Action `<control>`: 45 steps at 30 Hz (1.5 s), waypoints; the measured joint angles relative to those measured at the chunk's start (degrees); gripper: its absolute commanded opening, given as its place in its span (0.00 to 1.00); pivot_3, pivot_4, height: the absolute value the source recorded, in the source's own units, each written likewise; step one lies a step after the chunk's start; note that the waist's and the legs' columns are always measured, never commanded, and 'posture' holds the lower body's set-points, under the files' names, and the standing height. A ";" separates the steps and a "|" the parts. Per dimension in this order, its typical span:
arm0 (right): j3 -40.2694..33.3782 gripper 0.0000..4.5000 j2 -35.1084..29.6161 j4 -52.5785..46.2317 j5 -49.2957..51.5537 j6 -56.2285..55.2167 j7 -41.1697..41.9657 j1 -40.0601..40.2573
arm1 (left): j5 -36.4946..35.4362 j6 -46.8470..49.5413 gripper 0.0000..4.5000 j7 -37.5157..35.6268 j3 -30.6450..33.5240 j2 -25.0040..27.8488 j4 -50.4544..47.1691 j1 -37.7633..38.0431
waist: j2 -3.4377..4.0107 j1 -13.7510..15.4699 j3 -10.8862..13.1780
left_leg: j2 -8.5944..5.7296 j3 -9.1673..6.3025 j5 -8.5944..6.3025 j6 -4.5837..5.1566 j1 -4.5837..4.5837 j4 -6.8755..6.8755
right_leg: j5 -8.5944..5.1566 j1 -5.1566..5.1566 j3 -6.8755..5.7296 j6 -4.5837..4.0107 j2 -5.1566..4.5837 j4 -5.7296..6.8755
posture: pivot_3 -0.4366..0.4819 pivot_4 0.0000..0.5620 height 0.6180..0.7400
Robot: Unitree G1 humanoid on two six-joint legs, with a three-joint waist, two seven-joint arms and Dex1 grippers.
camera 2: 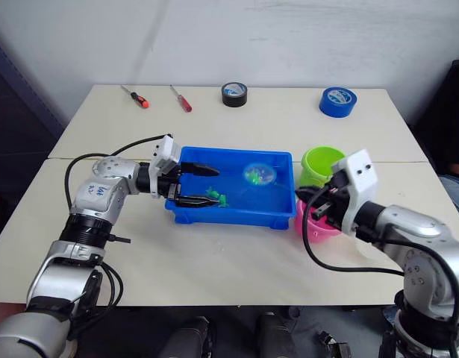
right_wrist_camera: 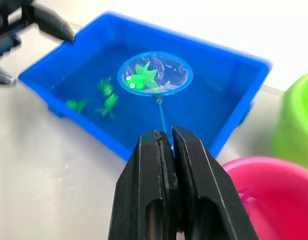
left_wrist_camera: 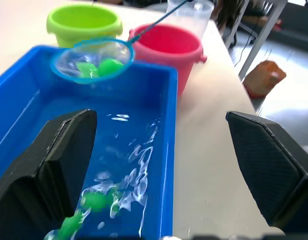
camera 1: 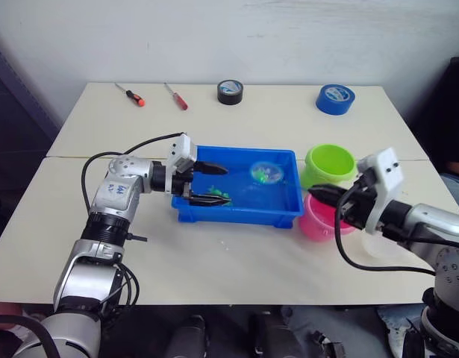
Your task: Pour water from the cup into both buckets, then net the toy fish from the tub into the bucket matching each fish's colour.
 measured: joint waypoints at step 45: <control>17.43 0.00 -40.94 31.51 -56.86 -90.11 -6.29 17.62 | -0.62 -2.69 0.99 1.33 0.33 -3.61 4.28 -3.37 | 0.09 -0.14 0.02 | 0.02 0.19 0.13 -0.18 -0.03 0.09 | 0.01 -0.03 0.10 0.02 0.13 0.03 | 0.48 0.27 0.97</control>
